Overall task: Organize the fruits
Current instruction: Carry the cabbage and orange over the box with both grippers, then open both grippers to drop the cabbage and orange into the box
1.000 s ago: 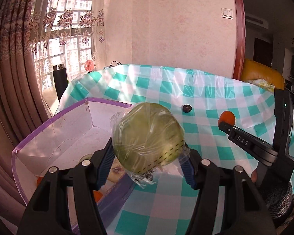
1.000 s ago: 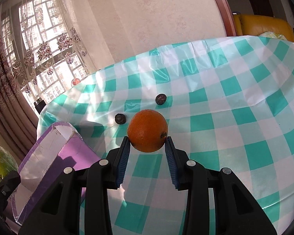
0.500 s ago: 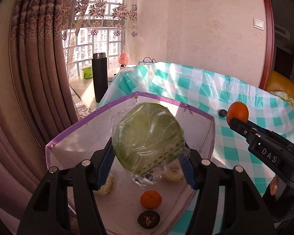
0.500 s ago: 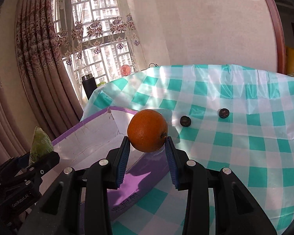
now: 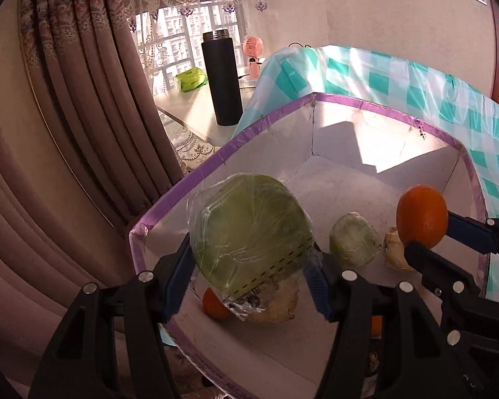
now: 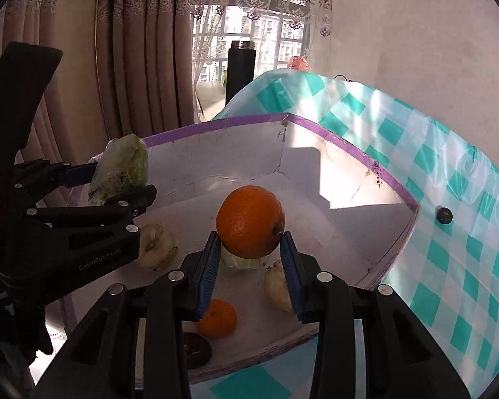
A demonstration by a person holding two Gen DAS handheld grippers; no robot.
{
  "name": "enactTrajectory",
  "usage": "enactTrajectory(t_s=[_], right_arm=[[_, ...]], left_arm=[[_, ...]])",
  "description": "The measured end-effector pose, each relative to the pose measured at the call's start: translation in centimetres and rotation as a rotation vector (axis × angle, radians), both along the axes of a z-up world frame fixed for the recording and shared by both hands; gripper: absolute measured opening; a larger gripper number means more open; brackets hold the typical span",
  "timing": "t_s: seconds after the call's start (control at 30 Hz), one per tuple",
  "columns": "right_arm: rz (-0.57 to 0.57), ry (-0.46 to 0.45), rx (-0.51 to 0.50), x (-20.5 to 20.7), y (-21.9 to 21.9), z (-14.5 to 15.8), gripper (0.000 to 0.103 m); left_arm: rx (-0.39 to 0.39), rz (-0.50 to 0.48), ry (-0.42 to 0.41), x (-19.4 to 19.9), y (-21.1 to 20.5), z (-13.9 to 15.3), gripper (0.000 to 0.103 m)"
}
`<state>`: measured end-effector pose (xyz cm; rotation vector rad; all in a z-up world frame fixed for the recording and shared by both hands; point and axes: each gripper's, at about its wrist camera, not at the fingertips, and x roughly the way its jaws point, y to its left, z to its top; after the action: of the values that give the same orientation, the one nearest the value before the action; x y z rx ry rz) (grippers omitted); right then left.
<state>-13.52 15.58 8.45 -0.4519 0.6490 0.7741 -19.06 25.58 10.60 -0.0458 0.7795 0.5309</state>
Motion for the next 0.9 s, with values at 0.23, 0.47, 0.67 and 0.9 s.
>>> enactTrajectory(t_s=[0.23, 0.47, 0.67, 0.9], right_arm=[[0.05, 0.078, -0.202, 0.3, 2.5, -1.9, 0.036], [0.064, 0.085, -0.227, 0.2, 2.7, -1.8, 0.034], [0.061, 0.108, -0.228, 0.3, 2.6, -2.2, 0.036], [0.061, 0.108, -0.221, 0.3, 2.5, -2.4, 0.048]], left_arm=[[0.003, -0.044, 0.09, 1.8, -0.1, -1.5, 0.062], [-0.025, -0.025, 0.114, 2.2, 1.1, -2.4, 0.062], [-0.039, -0.017, 0.11, 2.1, 1.5, -2.3, 0.063], [-0.018, -0.009, 0.09, 2.0, 1.3, -2.0, 0.079]])
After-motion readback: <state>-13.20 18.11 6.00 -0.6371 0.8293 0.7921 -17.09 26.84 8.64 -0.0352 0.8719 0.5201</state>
